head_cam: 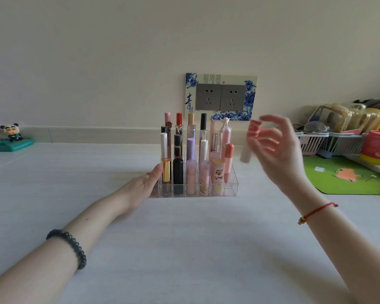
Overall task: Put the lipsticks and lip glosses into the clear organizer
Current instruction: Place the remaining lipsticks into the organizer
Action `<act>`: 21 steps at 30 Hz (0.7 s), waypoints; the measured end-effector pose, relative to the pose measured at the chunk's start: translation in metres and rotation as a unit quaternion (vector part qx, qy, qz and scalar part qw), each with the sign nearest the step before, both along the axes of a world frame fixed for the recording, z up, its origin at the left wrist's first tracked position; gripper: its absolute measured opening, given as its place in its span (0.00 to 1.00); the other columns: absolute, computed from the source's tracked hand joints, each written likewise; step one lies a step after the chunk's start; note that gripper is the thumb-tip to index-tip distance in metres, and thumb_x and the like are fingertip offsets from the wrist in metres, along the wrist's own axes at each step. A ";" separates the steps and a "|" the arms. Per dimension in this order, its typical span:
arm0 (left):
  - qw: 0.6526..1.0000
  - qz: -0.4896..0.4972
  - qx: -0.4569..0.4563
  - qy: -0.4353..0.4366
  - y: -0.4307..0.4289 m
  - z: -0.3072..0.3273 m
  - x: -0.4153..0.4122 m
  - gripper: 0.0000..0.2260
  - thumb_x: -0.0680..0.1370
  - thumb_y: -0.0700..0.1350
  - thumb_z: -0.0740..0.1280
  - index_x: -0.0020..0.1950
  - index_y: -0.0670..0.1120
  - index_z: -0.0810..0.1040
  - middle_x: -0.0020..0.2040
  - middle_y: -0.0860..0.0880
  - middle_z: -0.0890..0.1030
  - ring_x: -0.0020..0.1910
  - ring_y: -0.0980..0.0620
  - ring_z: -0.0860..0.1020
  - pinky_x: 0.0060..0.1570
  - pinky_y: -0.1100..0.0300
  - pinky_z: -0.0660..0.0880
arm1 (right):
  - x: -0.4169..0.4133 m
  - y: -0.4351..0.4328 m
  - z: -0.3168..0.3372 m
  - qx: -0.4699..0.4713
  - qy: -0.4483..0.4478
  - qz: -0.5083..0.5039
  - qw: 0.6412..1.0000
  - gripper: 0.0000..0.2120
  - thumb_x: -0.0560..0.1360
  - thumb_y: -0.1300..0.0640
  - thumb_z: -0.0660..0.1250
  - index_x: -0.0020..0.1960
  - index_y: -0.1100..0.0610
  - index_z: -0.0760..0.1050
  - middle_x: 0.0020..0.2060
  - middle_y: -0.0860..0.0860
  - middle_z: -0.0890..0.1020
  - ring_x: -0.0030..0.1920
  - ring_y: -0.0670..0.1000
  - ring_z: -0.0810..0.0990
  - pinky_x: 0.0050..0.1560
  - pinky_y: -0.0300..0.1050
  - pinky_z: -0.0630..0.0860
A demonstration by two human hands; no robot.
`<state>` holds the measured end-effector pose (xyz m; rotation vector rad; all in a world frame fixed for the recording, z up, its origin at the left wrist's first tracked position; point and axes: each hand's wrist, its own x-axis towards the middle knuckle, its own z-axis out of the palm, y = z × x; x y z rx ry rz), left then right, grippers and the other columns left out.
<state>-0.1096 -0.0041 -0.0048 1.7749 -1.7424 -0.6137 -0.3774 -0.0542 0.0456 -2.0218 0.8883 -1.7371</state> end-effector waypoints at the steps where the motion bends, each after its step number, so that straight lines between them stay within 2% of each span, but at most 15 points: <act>1: 1.000 -0.001 -0.001 -0.001 0.000 0.001 0.000 0.63 0.47 0.82 0.36 0.71 0.46 0.63 0.74 0.50 0.62 0.74 0.54 0.58 0.63 0.66 0.52 | 0.004 -0.001 -0.005 0.010 0.022 0.000 1.000 0.17 0.70 0.66 0.67 0.54 0.52 0.67 0.38 0.47 0.78 0.36 0.36 0.79 0.39 0.29 0.76; 5: 1.000 -0.002 -0.006 0.003 -0.001 0.000 0.000 0.64 0.47 0.83 0.36 0.72 0.44 0.62 0.74 0.49 0.61 0.74 0.54 0.57 0.64 0.66 0.51 | 0.010 -0.006 -0.019 0.042 0.031 -0.009 0.999 0.17 0.69 0.63 0.70 0.51 0.51 0.67 0.34 0.46 0.79 0.31 0.40 0.78 0.36 0.33 0.78; 9: 1.000 -0.006 -0.010 0.007 -0.002 -0.001 0.001 0.63 0.48 0.83 0.36 0.72 0.44 0.62 0.74 0.49 0.60 0.74 0.54 0.56 0.65 0.66 0.50 | 0.011 -0.009 -0.026 0.060 0.046 -0.027 0.997 0.16 0.68 0.62 0.71 0.49 0.51 0.68 0.35 0.46 0.80 0.33 0.42 0.80 0.37 0.37 0.78; 14: 1.000 -0.005 -0.009 0.005 -0.002 -0.001 0.001 0.65 0.47 0.83 0.37 0.72 0.43 0.61 0.74 0.48 0.60 0.74 0.53 0.56 0.64 0.67 0.50 | 0.014 -0.010 -0.030 0.071 0.055 -0.033 0.995 0.16 0.68 0.62 0.71 0.49 0.52 0.67 0.35 0.49 0.81 0.34 0.47 0.81 0.37 0.34 0.77; 21: 1.000 -0.009 -0.011 -0.001 0.001 0.002 -0.002 0.67 0.45 0.83 0.36 0.71 0.42 0.62 0.74 0.47 0.60 0.74 0.53 0.56 0.63 0.68 0.50 | 0.014 -0.012 -0.031 0.069 0.055 -0.048 0.995 0.15 0.67 0.61 0.72 0.48 0.52 0.67 0.34 0.51 0.81 0.35 0.48 0.81 0.35 0.32 0.75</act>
